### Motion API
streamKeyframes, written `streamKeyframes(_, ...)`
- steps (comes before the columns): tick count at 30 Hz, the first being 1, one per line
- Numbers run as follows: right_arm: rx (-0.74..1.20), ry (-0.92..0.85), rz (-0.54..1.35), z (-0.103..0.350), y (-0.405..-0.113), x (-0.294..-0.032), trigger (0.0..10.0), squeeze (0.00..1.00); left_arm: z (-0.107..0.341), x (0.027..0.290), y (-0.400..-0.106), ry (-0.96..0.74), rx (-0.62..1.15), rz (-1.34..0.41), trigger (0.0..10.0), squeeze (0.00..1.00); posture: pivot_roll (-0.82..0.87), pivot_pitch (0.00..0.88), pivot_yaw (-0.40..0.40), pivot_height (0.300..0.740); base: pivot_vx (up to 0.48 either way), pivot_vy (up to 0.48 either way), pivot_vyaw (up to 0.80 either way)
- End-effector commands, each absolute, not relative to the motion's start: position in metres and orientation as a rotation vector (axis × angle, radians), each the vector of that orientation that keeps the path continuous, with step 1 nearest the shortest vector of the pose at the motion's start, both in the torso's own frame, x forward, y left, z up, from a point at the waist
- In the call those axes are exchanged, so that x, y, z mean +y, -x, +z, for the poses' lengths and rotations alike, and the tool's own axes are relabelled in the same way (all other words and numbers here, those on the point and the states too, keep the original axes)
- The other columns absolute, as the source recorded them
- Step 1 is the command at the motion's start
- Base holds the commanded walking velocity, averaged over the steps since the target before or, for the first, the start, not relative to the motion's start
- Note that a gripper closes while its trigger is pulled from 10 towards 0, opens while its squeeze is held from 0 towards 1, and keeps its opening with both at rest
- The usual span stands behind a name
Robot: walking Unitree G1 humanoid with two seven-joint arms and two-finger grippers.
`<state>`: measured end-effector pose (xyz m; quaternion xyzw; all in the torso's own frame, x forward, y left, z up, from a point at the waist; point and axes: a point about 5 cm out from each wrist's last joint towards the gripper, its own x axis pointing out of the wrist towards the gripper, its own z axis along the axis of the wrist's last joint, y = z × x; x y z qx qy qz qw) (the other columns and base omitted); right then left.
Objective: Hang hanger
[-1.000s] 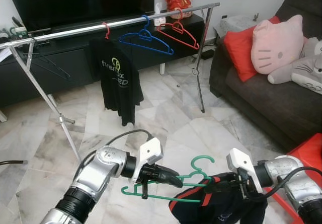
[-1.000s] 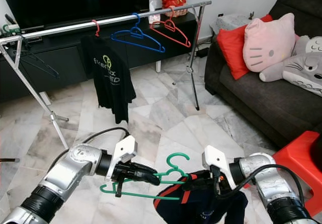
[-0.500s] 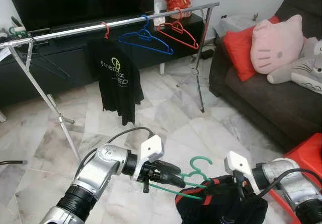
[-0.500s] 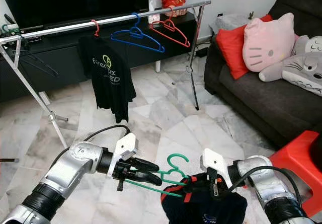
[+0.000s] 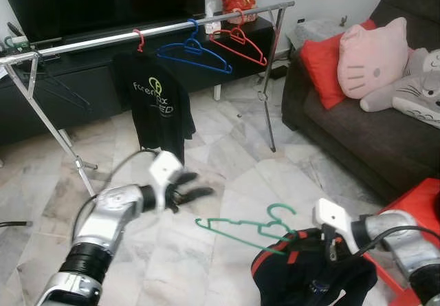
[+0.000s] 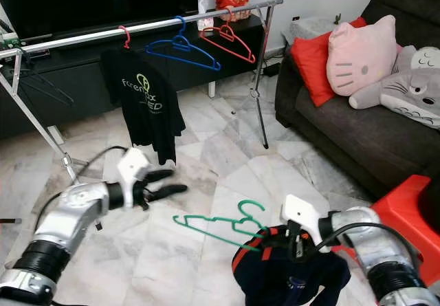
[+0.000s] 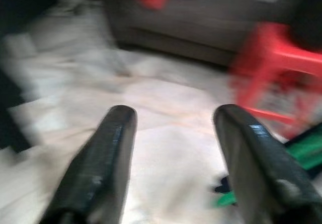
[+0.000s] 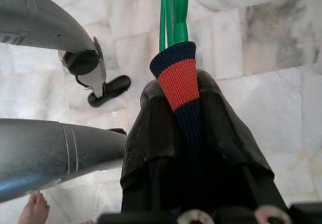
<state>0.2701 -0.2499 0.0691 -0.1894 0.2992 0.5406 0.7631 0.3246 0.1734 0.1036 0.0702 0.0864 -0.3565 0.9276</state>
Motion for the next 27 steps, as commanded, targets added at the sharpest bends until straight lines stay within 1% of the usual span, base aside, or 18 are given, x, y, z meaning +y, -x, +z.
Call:
streamKeyframes(1,0.601,0.441,1.153,0.081,-0.278,-0.254,0.0,0.00,0.092,0.184,-0.323,-0.163,0.186,-0.615,10.0,1.00,-0.14,0.000,-0.034,0.740,0.000,0.000,0.00)
streamKeyframes(2,0.575,0.447,1.147,0.086,-0.281,-0.253,0.0,0.00,0.085,0.189,-0.321,-0.135,0.193,-0.540,10.0,0.98,-0.14,0.000,-0.034,0.740,0.000,0.000,0.00)
streamKeyframes(3,0.555,0.451,1.144,0.091,-0.284,-0.253,0.0,0.00,0.079,0.190,-0.319,-0.094,0.204,-0.518,10.0,0.98,-0.15,0.000,-0.032,0.740,0.000,0.000,0.00)
streamKeyframes(4,0.539,0.455,1.145,0.095,-0.286,-0.252,0.0,0.00,0.075,0.190,-0.317,-0.095,0.213,-0.506,10.0,0.00,-0.15,0.000,-0.030,0.740,0.000,0.000,0.00)
streamKeyframes(8,0.483,0.472,1.145,0.110,-0.292,-0.251,0.0,0.00,0.059,0.188,-0.310,-0.090,0.239,-0.467,10.0,0.00,-0.15,0.000,-0.030,0.740,0.000,0.000,0.00)
streamKeyframes(9,0.441,0.496,1.160,0.124,-0.296,-0.251,0.0,0.00,0.045,0.188,-0.303,-0.041,0.281,-0.428,10.0,0.00,-0.16,0.000,-0.029,0.740,0.000,0.000,0.00)
streamKeyframes(10,0.419,0.503,1.169,0.130,-0.298,-0.250,0.0,0.00,0.038,0.188,-0.300,-0.031,0.298,-0.416,10.0,0.00,-0.16,0.000,-0.029,0.740,0.000,0.000,0.00)
streamKeyframes(13,0.376,0.509,1.183,0.143,-0.301,-0.248,0.0,0.00,0.029,0.184,-0.295,-0.001,0.321,-0.420,10.0,0.00,-0.16,0.000,-0.028,0.740,0.000,0.000,0.00)
streamKeyframes(15,0.347,0.538,1.215,0.155,-0.301,-0.244,0.0,0.00,0.022,0.174,-0.290,0.071,0.342,-0.467,10.0,0.00,-0.17,0.000,-0.028,0.740,0.000,0.000,0.00)
streamKeyframes(19,0.306,0.543,1.251,0.166,-0.301,-0.238,0.0,0.00,0.016,0.163,-0.283,0.126,0.377,-0.574,10.0,0.00,-0.17,0.000,-0.027,0.740,0.000,0.000,0.00)
streamKeyframes(20,0.306,0.543,1.251,0.166,-0.301,-0.238,0.0,0.00,0.016,0.163,-0.283,0.126,0.377,-0.574,10.0,0.00,-0.17,0.000,-0.027,0.740,0.000,0.000,0.00)
streamKeyframes(21,0.272,0.551,1.279,0.173,-0.300,-0.230,0.0,0.00,0.014,0.156,-0.280,0.153,0.380,-0.641,10.0,0.00,-0.17,0.000,-0.029,0.740,0.000,0.000,0.00)
streamKeyframes(27,0.197,0.548,1.345,0.192,-0.298,-0.216,0.0,0.00,0.017,0.143,-0.281,0.244,0.340,-0.704,10.0,0.00,-0.18,0.000,-0.031,0.740,0.000,0.000,0.00)
